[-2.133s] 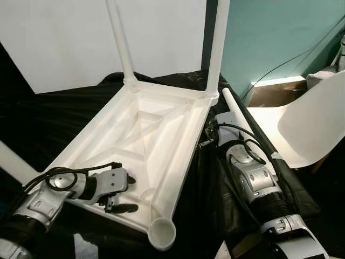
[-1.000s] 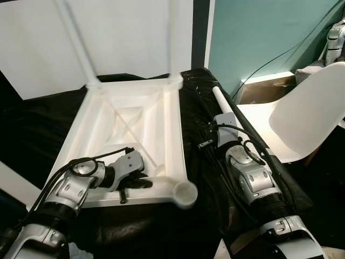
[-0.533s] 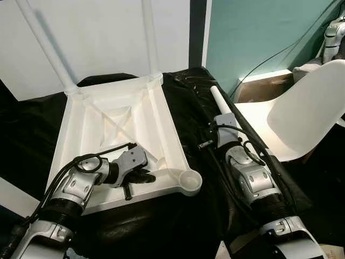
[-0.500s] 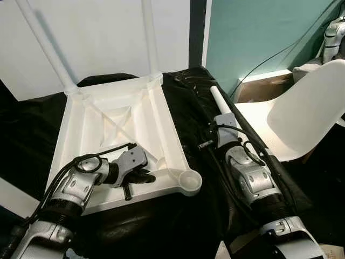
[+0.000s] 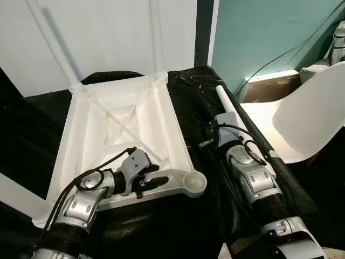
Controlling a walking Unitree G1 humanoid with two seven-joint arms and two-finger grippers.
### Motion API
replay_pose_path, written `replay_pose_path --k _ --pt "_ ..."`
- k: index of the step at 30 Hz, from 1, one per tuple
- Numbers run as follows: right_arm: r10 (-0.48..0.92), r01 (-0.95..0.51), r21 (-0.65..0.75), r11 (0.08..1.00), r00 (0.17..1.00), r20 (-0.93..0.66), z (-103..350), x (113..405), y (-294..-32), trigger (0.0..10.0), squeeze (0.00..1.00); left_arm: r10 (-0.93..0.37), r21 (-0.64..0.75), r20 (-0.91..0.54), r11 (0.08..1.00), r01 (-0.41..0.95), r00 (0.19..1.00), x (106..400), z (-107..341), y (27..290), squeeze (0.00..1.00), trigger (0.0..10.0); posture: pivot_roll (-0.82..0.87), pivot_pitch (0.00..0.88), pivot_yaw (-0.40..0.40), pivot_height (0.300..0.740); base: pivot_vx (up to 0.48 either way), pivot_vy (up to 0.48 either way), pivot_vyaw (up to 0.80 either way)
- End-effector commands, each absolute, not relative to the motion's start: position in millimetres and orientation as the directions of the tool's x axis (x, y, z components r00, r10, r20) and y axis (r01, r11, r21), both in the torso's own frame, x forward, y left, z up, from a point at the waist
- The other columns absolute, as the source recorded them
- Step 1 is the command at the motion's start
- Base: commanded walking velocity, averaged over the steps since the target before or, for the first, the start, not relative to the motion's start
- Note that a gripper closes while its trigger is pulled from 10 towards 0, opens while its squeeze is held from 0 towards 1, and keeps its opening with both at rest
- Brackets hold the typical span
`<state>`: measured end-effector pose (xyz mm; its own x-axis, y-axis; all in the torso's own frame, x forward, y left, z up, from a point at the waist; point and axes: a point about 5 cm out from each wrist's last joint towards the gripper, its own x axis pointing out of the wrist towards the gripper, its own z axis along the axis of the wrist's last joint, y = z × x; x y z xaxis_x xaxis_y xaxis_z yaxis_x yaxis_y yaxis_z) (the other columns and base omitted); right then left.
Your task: Building children table
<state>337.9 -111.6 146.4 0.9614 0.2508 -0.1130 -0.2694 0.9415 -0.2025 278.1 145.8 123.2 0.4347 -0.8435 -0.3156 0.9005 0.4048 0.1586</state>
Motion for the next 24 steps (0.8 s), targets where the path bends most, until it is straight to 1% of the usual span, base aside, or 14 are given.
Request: replay_pose_path --k 1,2,3,4,8,10,12,13,15,18,19,20,21,24 --pt "0.233 -0.249 -0.203 0.947 0.967 -0.102 150.9 338.2 -115.3 10.0 0.00 -0.878 0.173 -0.250 0.375 0.911 0.409 278.5 140.7 142.7 0.00 10.0 -0.02 0.000 0.034 0.740 0.000 0.000 0.00" --pt "0.223 -0.236 -0.200 0.951 0.971 -0.085 156.2 338.5 -117.7 10.0 0.53 -0.878 0.177 -0.186 0.411 0.894 0.441 282.4 152.6 141.6 0.00 10.0 -0.03 0.000 0.040 0.740 0.000 0.000 0.00" --pt "0.214 -0.222 -0.195 0.955 0.975 -0.065 161.9 338.7 -120.2 10.0 1.00 -0.869 0.175 -0.132 0.452 0.875 0.476 287.1 161.3 140.5 0.00 10.0 -0.04 0.000 0.044 0.740 0.000 0.000 0.00" --pt "0.206 -0.211 -0.188 0.959 0.977 -0.046 167.4 338.7 -122.2 10.0 1.00 -0.861 0.170 -0.085 0.482 0.859 0.501 290.6 168.1 139.0 0.00 10.0 -0.04 0.000 0.044 0.740 0.000 0.000 0.00" --pt "0.197 -0.200 -0.184 0.962 0.980 -0.034 171.4 338.6 -123.9 10.0 1.00 -0.854 0.164 -0.053 0.503 0.848 0.517 292.0 172.2 137.0 0.00 10.0 -0.04 0.000 0.044 0.740 0.000 0.000 0.00" --pt "0.132 -0.131 -0.171 0.977 0.991 -0.005 183.0 337.5 -134.3 10.0 1.00 -0.843 0.123 0.011 0.535 0.836 0.538 295.1 178.1 128.7 0.00 10.0 -0.07 0.000 0.064 0.740 0.000 0.000 0.00" --pt "0.094 -0.093 -0.155 0.983 0.996 -0.004 186.4 336.7 -140.5 10.0 1.00 -0.834 0.101 0.032 0.551 0.828 0.551 296.9 179.4 124.9 0.00 10.0 -0.07 0.000 0.069 0.740 0.000 0.000 0.00" --pt "0.094 -0.093 -0.155 0.983 0.996 -0.004 186.4 336.7 -140.5 10.0 1.00 -0.834 0.101 0.032 0.551 0.828 0.551 296.9 179.4 124.9 0.00 10.0 -0.07 0.000 0.069 0.740 0.000 0.000 0.00" --pt "0.010 -0.013 -0.135 0.991 1.000 -0.022 187.5 334.3 -153.8 10.0 1.00 -0.812 0.072 0.045 0.584 0.809 0.582 301.0 178.1 118.3 0.00 10.0 -0.07 0.000 0.069 0.740 0.000 0.000 0.00" --pt "-0.022 0.016 -0.129 0.991 0.999 -0.048 185.4 332.3 -159.5 10.0 1.00 -0.804 0.063 0.039 0.594 0.802 0.593 302.1 175.4 115.8 0.00 10.0 -0.09 0.000 0.080 0.740 0.000 0.000 0.00" --pt "-0.048 0.037 -0.126 0.991 0.995 -0.086 183.6 328.2 -167.1 10.0 0.95 -0.801 0.055 0.025 0.598 0.799 0.598 302.0 171.3 113.1 0.00 10.0 -0.09 0.000 0.085 0.740 0.000 0.000 0.00" --pt "-0.061 0.047 -0.124 0.991 0.992 -0.112 182.7 324.8 -171.7 10.0 0.00 -0.800 0.047 0.014 0.600 0.799 0.600 301.1 169.2 111.6 0.00 10.0 -0.10 0.000 0.088 0.740 0.000 0.000 0.00" --pt "-0.061 0.047 -0.124 0.991 0.992 -0.112 182.7 324.8 -171.7 10.0 0.00 -0.800 0.047 0.014 0.600 0.799 0.600 301.1 169.2 111.6 0.00 10.0 -0.10 0.000 0.088 0.740 0.000 0.000 0.00" --pt "-0.067 0.052 -0.077 0.996 0.976 -0.206 181.9 315.6 -186.8 10.0 0.00 -0.806 0.033 -0.001 0.591 0.806 0.591 298.2 166.1 109.6 0.00 10.0 -0.10 0.000 0.089 0.740 0.000 0.000 0.00"
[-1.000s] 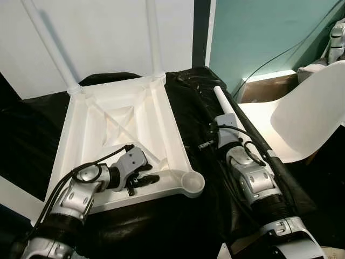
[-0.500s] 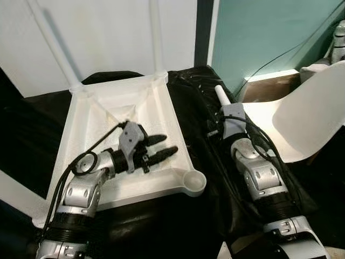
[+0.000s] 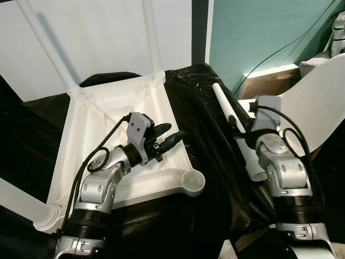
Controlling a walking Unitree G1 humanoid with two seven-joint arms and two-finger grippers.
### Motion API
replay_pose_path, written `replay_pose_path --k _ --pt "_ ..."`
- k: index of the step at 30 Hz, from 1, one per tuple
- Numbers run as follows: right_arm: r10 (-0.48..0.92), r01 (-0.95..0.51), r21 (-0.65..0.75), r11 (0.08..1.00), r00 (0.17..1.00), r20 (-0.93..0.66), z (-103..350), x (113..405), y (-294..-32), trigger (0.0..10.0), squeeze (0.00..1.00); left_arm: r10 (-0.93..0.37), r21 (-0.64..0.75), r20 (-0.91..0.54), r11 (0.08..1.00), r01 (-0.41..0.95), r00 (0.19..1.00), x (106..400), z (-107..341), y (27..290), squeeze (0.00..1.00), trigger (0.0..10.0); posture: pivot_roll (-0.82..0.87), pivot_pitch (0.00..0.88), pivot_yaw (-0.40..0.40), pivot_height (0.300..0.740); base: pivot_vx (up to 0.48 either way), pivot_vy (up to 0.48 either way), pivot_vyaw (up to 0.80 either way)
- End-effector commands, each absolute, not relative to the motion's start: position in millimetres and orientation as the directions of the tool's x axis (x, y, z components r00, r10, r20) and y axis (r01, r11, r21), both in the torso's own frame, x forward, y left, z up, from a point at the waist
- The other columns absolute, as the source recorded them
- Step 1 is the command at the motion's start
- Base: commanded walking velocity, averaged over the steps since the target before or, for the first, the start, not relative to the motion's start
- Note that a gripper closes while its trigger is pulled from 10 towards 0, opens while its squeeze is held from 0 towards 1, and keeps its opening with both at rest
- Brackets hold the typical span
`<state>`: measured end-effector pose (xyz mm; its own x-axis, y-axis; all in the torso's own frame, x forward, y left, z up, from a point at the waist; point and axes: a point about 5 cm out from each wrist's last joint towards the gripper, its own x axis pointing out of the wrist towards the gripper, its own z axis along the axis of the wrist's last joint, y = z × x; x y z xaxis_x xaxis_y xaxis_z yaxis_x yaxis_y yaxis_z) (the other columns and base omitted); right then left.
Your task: Building children table
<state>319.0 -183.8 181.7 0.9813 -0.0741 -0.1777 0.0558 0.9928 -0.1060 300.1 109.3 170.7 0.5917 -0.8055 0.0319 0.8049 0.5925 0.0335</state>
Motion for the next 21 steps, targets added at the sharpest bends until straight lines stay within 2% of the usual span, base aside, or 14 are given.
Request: replay_pose_path --k 1,5,9,10,12,21 --pt "-0.066 0.054 -0.054 0.997 0.968 -0.242 183.3 311.5 -195.5 10.0 0.00 -0.811 0.027 -0.007 0.585 0.811 0.585 296.9 165.0 109.3 0.00 10.0 -0.11 0.000 0.092 0.740 0.000 0.000 0.00" --pt "-0.044 0.053 0.017 0.998 0.942 -0.332 176.3 307.9 -210.5 10.0 0.00 -0.817 0.017 -0.024 0.576 0.817 0.577 295.5 161.5 107.6 0.00 10.0 -0.12 0.000 0.095 0.740 0.000 0.000 0.00" --pt "-0.019 0.038 0.043 0.998 0.928 -0.373 166.3 310.2 -210.7 10.0 0.00 -0.818 0.019 -0.033 0.574 0.818 0.575 295.8 159.7 105.8 0.00 10.0 -0.12 0.000 0.094 0.740 0.000 0.000 0.00" --pt "0.033 0.004 0.084 0.996 0.902 -0.430 151.6 312.3 -206.5 10.0 0.00 -0.816 0.029 -0.045 0.575 0.817 0.576 296.2 158.0 102.4 0.00 10.0 -0.11 0.000 0.092 0.740 0.000 0.000 0.00" --pt "0.057 -0.023 0.081 0.996 0.889 -0.454 142.5 314.2 -202.4 10.0 0.00 -0.814 0.028 -0.042 0.579 0.815 0.579 296.6 158.7 101.3 0.00 10.0 -0.11 0.000 0.091 0.740 0.000 0.000 0.00" --pt "0.169 -0.162 0.053 0.985 0.880 -0.444 136.6 322.5 -183.9 10.0 0.00 -0.811 0.033 -0.043 0.583 0.812 0.584 293.8 157.8 99.5 0.00 10.0 -0.08 0.000 0.078 0.740 0.000 0.000 0.00"
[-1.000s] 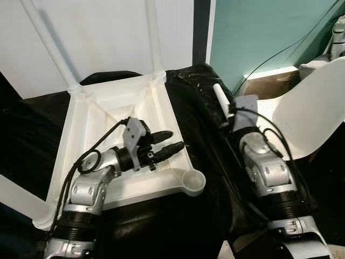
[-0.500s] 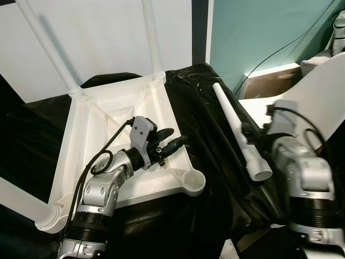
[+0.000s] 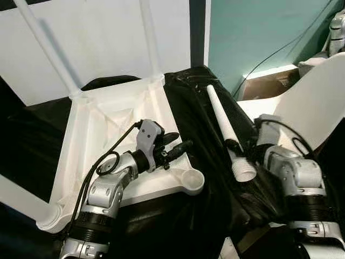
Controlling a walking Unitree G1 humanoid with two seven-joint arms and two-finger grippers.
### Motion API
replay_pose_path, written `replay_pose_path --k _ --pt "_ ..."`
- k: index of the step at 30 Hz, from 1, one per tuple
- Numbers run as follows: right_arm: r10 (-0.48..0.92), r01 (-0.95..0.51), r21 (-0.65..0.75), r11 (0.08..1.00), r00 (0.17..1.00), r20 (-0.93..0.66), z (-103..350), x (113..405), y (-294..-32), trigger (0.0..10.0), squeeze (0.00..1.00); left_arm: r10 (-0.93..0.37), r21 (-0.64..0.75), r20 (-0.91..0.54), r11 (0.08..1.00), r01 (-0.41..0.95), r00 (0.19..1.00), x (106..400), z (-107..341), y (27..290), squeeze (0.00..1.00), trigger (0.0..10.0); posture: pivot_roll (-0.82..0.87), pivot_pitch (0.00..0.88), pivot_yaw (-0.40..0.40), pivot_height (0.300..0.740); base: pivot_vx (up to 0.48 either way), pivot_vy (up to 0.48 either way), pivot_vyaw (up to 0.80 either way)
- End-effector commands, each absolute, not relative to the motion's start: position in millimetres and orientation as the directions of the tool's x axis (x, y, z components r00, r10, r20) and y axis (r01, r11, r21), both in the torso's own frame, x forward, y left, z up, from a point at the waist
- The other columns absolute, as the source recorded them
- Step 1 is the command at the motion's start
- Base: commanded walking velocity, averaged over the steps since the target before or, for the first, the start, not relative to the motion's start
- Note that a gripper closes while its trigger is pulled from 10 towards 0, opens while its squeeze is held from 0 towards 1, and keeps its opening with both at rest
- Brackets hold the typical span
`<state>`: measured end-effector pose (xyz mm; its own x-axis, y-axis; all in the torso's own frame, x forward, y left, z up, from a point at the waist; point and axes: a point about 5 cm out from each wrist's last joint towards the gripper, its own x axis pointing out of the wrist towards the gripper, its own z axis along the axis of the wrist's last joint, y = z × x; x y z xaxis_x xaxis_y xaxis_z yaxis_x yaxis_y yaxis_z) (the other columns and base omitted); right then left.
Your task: Building children table
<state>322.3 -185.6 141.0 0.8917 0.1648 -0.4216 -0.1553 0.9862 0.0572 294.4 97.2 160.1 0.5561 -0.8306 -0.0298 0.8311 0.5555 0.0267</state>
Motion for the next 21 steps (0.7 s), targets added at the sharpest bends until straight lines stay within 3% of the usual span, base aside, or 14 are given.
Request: replay_pose_path --k 1,10,13,14,21 --pt "0.199 -0.203 0.036 0.979 0.882 -0.428 142.6 325.6 -177.9 10.0 0.00 -0.805 0.032 -0.044 0.590 0.807 0.591 292.5 157.0 101.1 0.00 10.0 -0.07 0.000 0.075 0.740 0.000 0.000 0.00" --pt "0.214 -0.158 0.151 0.976 0.833 -0.511 118.4 331.8 -173.2 10.0 0.00 -0.799 0.033 -0.055 0.598 0.801 0.599 290.8 152.4 101.9 0.00 10.0 -0.06 0.000 0.067 0.740 0.000 0.000 0.00" --pt "0.247 -0.110 0.269 0.957 0.795 -0.554 102.0 332.1 -169.1 10.0 0.00 -0.803 0.032 -0.057 0.593 0.805 0.594 290.8 151.4 99.0 0.00 10.0 -0.06 0.000 0.069 0.740 0.000 0.000 0.00" --pt "0.266 -0.097 0.313 0.945 0.782 -0.563 97.8 331.2 -166.2 0.0 0.00 -0.807 0.030 -0.059 0.587 0.809 0.588 290.0 150.7 97.0 0.00 10.0 -0.06 0.000 0.069 0.740 0.000 0.000 0.00" --pt "0.304 -0.067 0.396 0.916 0.761 -0.573 91.4 328.4 -161.3 0.0 0.00 -0.811 0.026 -0.060 0.582 0.813 0.582 288.2 149.6 94.4 0.00 10.0 -0.06 0.000 0.064 0.740 0.000 0.000 0.00"
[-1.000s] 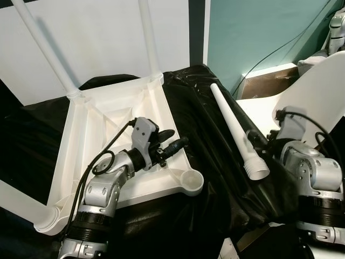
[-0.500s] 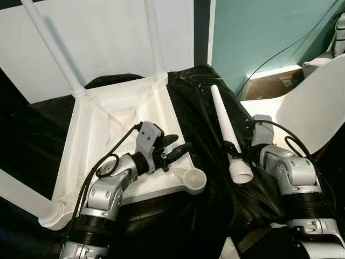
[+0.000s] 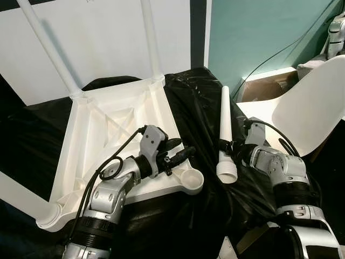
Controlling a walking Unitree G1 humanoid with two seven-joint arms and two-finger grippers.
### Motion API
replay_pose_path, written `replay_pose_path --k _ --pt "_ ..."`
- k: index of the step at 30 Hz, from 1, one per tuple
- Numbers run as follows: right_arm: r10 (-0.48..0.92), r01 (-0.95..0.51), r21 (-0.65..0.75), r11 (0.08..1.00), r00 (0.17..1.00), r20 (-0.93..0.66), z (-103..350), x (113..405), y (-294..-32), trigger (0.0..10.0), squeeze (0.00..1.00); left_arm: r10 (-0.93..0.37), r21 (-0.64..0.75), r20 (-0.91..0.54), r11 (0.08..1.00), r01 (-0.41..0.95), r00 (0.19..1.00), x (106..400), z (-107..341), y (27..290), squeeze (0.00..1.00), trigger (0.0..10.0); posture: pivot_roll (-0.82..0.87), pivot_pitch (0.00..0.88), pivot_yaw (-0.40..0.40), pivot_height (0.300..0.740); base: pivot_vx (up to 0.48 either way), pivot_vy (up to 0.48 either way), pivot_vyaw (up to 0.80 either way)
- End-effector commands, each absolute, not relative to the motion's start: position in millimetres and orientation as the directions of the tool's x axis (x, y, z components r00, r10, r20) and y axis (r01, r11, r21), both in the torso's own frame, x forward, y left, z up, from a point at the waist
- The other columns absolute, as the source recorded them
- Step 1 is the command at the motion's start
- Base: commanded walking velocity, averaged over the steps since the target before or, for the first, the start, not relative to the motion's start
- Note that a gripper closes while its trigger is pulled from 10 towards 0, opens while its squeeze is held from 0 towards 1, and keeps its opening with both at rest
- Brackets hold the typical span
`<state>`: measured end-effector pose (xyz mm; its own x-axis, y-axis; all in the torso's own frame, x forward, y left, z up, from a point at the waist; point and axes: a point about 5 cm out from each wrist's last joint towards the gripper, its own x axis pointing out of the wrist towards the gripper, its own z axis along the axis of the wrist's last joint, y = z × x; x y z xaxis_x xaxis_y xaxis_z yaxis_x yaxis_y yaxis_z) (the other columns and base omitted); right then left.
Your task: Building children table
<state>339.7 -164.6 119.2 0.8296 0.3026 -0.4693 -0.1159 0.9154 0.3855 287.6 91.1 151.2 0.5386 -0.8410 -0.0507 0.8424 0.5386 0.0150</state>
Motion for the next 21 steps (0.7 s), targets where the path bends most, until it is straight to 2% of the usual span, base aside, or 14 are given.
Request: replay_pose_path --k 1,5,6,10,11,12,13,14,15,16,19,21 --pt "0.299 -0.062 0.397 0.916 0.766 -0.569 91.5 329.0 -162.3 0.0 0.00 -0.810 0.025 -0.061 0.583 0.812 0.583 288.0 149.2 94.5 0.00 10.0 -0.06 0.000 0.063 0.740 0.000 0.000 0.00" --pt "0.296 -0.068 0.393 0.917 0.778 -0.554 94.5 330.3 -162.9 0.0 0.00 -0.809 0.024 -0.061 0.584 0.812 0.584 288.0 148.9 94.7 0.00 10.0 -0.06 0.000 0.062 0.740 0.000 0.000 0.00" --pt "0.287 -0.106 0.354 0.929 0.810 -0.512 103.3 334.5 -162.6 0.0 0.00 -0.809 0.023 -0.063 0.585 0.811 0.585 288.0 148.4 95.0 0.00 10.0 -0.06 0.000 0.062 0.740 0.000 0.000 0.00" --pt "0.271 -0.133 0.305 0.943 0.839 -0.472 110.8 337.4 -161.6 0.0 0.00 -0.807 0.020 -0.059 0.588 0.808 0.588 288.4 148.7 95.0 0.00 10.0 -0.06 0.000 0.062 0.740 0.000 0.000 0.00" --pt "0.245 -0.174 0.202 0.964 0.876 -0.415 121.0 340.0 -160.6 0.0 0.00 -0.804 0.006 -0.039 0.594 0.804 0.594 289.3 151.2 94.8 0.00 10.0 -0.06 0.000 0.062 0.740 0.000 0.000 0.00" --pt "0.245 -0.174 0.202 0.964 0.876 -0.415 121.0 340.0 -160.6 0.0 0.00 -0.804 0.006 -0.039 0.594 0.804 0.594 289.3 151.2 94.8 0.00 10.0 -0.06 0.000 0.062 0.740 0.000 0.000 0.00" --pt "0.188 -0.188 0.032 0.982 0.927 -0.324 134.9 342.5 -160.5 0.0 0.00 -0.803 -0.025 0.011 0.596 0.803 0.596 290.4 157.8 94.3 0.00 10.0 -0.07 0.000 0.064 0.740 0.000 0.000 0.00" --pt "0.188 -0.188 0.032 0.982 0.927 -0.324 134.9 342.5 -160.5 0.0 0.00 -0.803 -0.025 0.011 0.596 0.803 0.596 290.4 157.8 94.3 0.00 10.0 -0.07 0.000 0.064 0.740 0.000 0.000 0.00" --pt "0.149 -0.174 -0.102 0.979 0.965 -0.218 147.2 342.6 -157.6 0.0 0.00 -0.798 -0.068 0.075 0.594 0.802 0.597 291.8 165.4 94.1 0.00 10.0 -0.07 0.000 0.065 0.740 0.000 0.000 0.00" --pt "0.131 -0.156 -0.176 0.972 0.980 -0.147 154.5 341.7 -155.1 0.0 0.00 -0.794 -0.096 0.118 0.589 0.802 0.597 292.6 170.4 94.2 0.00 10.0 -0.07 0.000 0.065 0.740 0.000 0.000 0.00" --pt "0.121 -0.134 -0.241 0.961 0.990 -0.070 159.5 338.8 -150.1 0.0 0.00 -0.781 -0.149 0.179 0.579 0.802 0.598 293.7 175.9 94.6 0.00 10.0 -0.07 0.000 0.066 0.740 0.000 0.000 0.00" --pt "0.151 -0.128 -0.381 0.916 0.988 0.031 167.7 334.0 -140.8 0.0 0.00 -0.753 -0.243 0.252 0.559 0.793 0.608 295.1 182.2 96.6 0.00 10.0 -0.07 0.000 0.066 0.740 0.000 0.000 0.00"
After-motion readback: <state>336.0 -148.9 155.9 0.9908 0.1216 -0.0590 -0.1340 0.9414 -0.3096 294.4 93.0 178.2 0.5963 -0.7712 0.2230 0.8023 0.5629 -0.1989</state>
